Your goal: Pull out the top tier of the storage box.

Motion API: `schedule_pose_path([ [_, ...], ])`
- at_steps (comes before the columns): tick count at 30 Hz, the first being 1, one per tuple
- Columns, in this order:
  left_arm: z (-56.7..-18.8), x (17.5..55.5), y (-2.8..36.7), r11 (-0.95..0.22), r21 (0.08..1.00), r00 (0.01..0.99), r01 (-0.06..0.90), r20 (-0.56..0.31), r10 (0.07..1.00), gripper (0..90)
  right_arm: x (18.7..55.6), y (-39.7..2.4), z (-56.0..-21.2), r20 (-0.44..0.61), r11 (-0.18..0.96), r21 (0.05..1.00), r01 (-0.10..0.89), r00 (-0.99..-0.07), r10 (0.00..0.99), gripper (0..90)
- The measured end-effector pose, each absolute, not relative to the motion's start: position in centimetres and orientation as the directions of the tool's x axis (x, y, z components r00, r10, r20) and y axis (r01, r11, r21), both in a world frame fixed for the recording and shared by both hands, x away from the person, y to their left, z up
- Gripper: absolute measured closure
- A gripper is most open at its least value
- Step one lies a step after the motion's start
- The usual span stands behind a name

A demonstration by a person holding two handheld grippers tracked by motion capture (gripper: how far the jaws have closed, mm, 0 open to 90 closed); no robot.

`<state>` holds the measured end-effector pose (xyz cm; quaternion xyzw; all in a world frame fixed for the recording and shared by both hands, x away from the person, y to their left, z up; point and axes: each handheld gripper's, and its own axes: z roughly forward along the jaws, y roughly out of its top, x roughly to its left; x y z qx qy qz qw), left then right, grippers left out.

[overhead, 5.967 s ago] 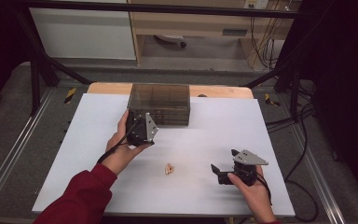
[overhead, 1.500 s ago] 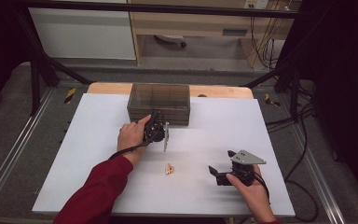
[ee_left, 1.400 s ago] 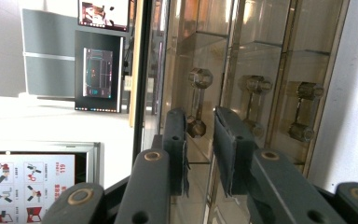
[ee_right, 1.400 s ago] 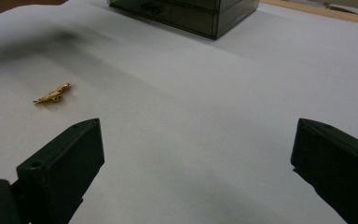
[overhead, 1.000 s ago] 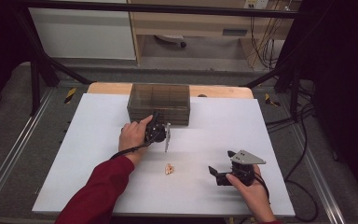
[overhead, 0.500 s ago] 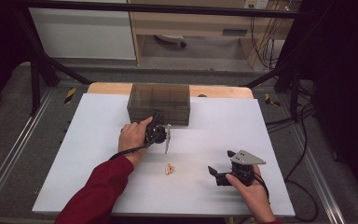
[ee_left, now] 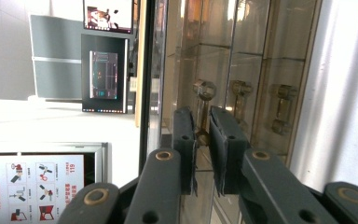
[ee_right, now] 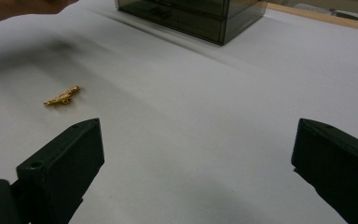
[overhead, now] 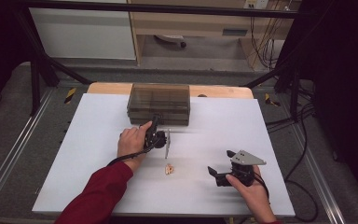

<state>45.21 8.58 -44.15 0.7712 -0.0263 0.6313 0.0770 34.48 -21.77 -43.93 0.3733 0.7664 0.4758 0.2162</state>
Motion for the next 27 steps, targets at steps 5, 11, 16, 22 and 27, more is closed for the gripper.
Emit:
schedule_pose_path([
  [5, -44.1, 44.5, 8.5, -0.988, 0.086, 0.205, -0.129, 0.977, 0.058, 80.4, 34.5, -21.8, -43.9, 0.025, 0.266, 0.892, 0.366, -0.627, 0.779, 2.8],
  [11, -44.1, 43.9, 8.6, -0.986, 0.104, 0.203, -0.130, 0.976, 0.076, 80.3, 34.4, -21.8, -43.9, 0.025, 0.268, 0.891, 0.367, -0.627, 0.778, 2.8],
  [16, -44.1, 43.7, 8.5, -0.985, 0.113, 0.202, -0.132, 0.976, 0.085, 80.2, 34.5, -21.8, -43.9, 0.025, 0.269, 0.890, 0.369, -0.627, 0.779, 2.7],
  [22, -44.2, 43.5, 8.4, -0.984, 0.116, 0.206, -0.132, 0.975, 0.087, 80.2, 34.5, -21.7, -44.0, 0.024, 0.273, 0.888, 0.371, -0.629, 0.777, 2.7],
  [27, -44.0, 43.6, 8.7, -0.979, 0.161, 0.228, -0.129, 0.965, 0.128, 72.4, 34.5, -21.7, -44.0, 0.025, 0.273, 0.888, 0.371, -0.631, 0.776, 2.7],
])
